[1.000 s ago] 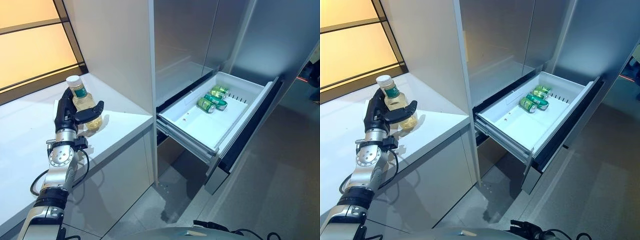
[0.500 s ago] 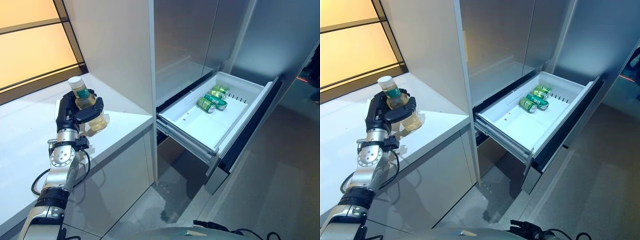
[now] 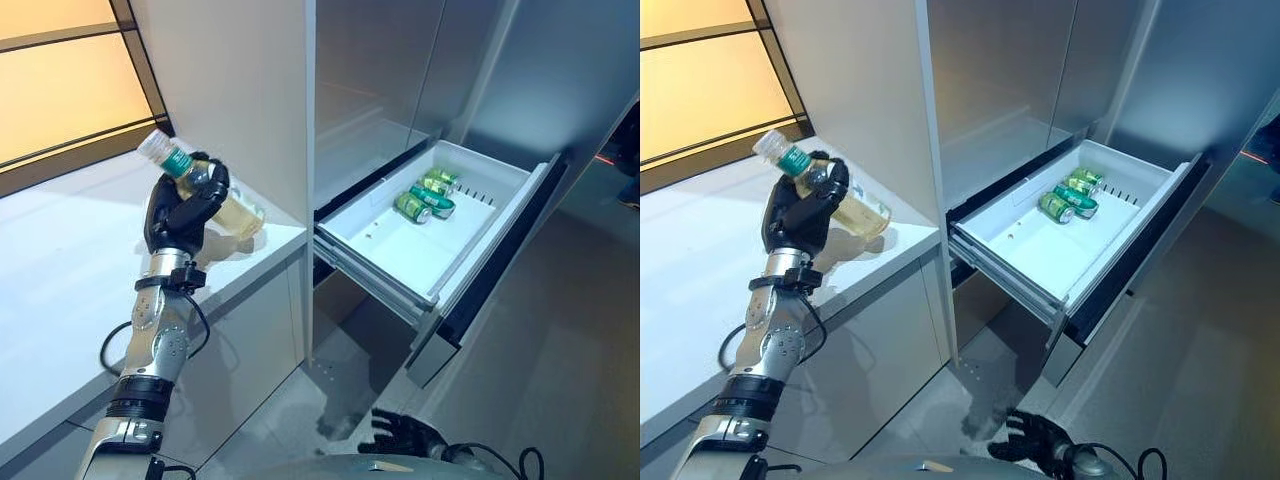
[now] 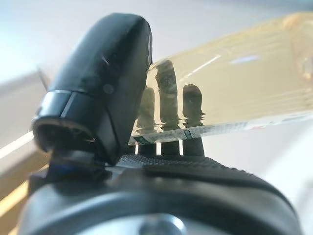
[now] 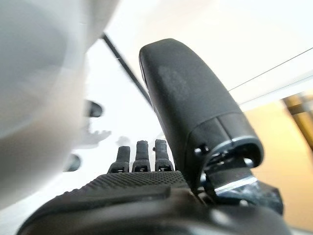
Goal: Put drinks into fridge and close the fridge
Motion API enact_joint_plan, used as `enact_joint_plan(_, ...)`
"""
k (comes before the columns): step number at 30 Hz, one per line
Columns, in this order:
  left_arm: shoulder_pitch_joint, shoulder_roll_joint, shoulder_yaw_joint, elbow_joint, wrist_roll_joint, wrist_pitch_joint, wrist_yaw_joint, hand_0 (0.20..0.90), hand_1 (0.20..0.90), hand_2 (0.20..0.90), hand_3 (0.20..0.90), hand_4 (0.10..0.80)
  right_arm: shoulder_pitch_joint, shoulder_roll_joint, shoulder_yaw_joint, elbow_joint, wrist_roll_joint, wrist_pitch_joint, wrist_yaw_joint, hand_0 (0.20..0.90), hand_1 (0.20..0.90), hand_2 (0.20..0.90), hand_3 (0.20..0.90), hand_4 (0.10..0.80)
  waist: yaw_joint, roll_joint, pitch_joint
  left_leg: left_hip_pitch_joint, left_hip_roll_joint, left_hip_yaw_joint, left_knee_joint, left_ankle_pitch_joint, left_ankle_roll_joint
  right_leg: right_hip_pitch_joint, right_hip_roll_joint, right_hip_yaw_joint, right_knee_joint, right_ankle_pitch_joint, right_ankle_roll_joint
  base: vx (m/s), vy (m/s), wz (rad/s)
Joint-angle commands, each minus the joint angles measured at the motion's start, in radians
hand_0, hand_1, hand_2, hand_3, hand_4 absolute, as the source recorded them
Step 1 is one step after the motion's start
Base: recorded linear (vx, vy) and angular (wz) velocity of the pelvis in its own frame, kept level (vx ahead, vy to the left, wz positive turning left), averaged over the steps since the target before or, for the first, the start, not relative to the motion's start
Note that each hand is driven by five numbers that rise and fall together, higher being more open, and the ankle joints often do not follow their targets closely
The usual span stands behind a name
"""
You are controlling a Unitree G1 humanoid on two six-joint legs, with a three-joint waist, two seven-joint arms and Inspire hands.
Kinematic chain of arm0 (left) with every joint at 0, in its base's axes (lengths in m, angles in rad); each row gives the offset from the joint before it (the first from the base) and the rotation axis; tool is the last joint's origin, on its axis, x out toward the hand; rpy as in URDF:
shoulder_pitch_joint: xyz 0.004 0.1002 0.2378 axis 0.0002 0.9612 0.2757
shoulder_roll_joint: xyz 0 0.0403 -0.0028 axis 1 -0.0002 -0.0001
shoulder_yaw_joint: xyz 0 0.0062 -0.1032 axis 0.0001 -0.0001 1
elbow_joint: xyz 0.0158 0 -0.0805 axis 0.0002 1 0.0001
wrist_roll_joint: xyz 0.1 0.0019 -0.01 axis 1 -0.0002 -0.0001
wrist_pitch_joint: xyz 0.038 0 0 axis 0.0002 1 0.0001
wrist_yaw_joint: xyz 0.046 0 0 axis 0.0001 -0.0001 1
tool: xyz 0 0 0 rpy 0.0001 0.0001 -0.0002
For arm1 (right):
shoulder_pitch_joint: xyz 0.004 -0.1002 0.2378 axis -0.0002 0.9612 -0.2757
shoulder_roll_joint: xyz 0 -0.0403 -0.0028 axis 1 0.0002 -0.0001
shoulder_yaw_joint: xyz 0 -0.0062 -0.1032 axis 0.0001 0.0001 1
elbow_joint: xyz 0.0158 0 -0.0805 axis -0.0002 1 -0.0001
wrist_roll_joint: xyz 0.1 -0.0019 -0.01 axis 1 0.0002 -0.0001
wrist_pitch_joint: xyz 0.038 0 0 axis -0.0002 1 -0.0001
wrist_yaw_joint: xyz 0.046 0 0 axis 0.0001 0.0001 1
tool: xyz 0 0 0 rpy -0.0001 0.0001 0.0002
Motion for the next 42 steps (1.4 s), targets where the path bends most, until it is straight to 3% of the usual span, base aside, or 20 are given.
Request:
enact_joint_plan(1,-0.235,0.04,-0.002,-0.212,-0.048,-0.095,-0.094,0.3,0.3,0.3,0.2,0.1,-0.057,-0.023,0.022,-0.331,0.03,0.015,-0.032,0.9,0.9,0.9,0.9,0.8,0.004,0.025,-0.038,0.03,-0.029,0.045,0.005,-0.092,0.029,-0.027,-0.03,0.022,0.046,0.019,0.044,-0.055,-0.037,0.01)
enact_joint_plan(8,-0.175,0.038,-0.059,-0.317,0.001,-0.105,-0.143,0.3,0.3,0.3,0.2,0.1,-0.049,-0.08,0.026,-0.795,-0.062,0.02,-0.012,0.9,0.9,0.9,0.9,0.8,-0.01,0.019,-0.02,0.032,-0.028,0.044,0.005,-0.084,0.026,-0.024,-0.028,0.03,0.039,0.028,0.049,-0.047,-0.022,0.03)
enact_joint_plan(17,-0.137,0.053,-0.116,-0.347,0.032,-0.11,-0.263,0.3,0.3,0.3,0.2,0.1,-0.191,-0.206,-0.084,-1.173,0.15,0.067,0.081,0.9,0.9,0.9,0.9,0.8,-0.006,0.014,-0.014,0.031,-0.023,0.06,0.005,-0.077,0.024,-0.023,-0.024,0.042,0.029,0.036,0.05,-0.035,-0.013,-0.01)
enact_joint_plan(25,-0.135,0.052,-0.181,-0.375,0.061,-0.063,-0.288,0.3,0.3,0.3,0.2,0.1,-0.266,-0.229,-0.096,-1.276,0.312,0.127,0.099,0.9,0.9,0.9,0.9,0.8,-0.001,0.008,-0.027,0.026,-0.018,0.066,0.005,-0.074,0.022,-0.021,-0.023,0.037,0.02,0.039,0.049,-0.017,-0.018,0.0)
enact_joint_plan(36,-0.175,0.07,-0.3,-0.368,0.137,-0.052,-0.24,0.3,0.3,0.3,0.2,0.1,-0.338,-0.237,-0.01,-1.313,0.481,0.185,0.12,0.9,0.9,0.9,0.9,0.8,0.0,0.002,-0.036,0.018,-0.01,0.079,0.005,-0.067,0.017,-0.024,-0.021,0.033,0.011,0.047,0.051,-0.005,-0.005,0.0)
enact_joint_plan(42,-0.186,0.085,-0.326,-0.359,0.184,-0.056,-0.208,0.3,0.3,0.3,0.2,0.1,-0.369,-0.241,0.02,-1.342,0.492,0.162,0.121,0.9,0.9,0.9,0.9,0.8,0.003,0.0,-0.035,0.021,-0.006,0.087,0.005,-0.072,0.014,-0.019,-0.021,0.027,0.005,0.045,0.053,-0.004,-0.003,-0.01)
